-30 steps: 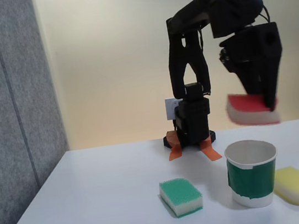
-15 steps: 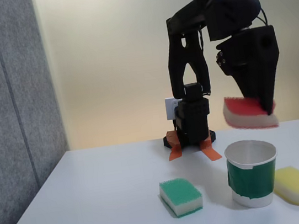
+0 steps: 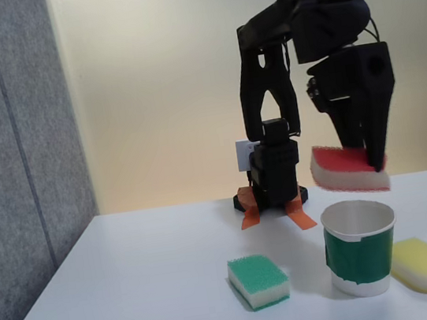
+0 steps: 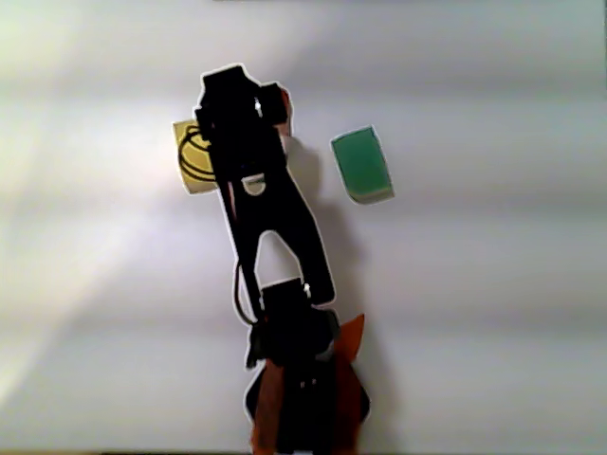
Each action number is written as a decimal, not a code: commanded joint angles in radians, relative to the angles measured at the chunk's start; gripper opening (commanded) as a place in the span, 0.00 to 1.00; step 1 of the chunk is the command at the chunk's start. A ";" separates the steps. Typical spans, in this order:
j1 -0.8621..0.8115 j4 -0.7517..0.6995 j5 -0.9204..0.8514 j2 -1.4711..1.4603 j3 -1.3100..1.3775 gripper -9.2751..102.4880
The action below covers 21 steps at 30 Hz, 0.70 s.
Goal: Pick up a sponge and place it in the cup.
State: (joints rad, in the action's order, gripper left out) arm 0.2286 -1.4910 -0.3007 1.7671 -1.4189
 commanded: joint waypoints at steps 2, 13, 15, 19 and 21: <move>0.006 0.017 0.008 0.049 -0.015 0.19; 0.009 0.035 0.003 0.046 -0.021 0.36; 0.009 0.035 0.002 0.048 -0.015 0.36; 0.011 -0.011 0.011 0.041 0.031 0.33; 0.014 -0.049 0.031 0.040 0.063 0.33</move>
State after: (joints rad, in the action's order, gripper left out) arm 0.2224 -1.5048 -0.2746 1.7733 -1.4159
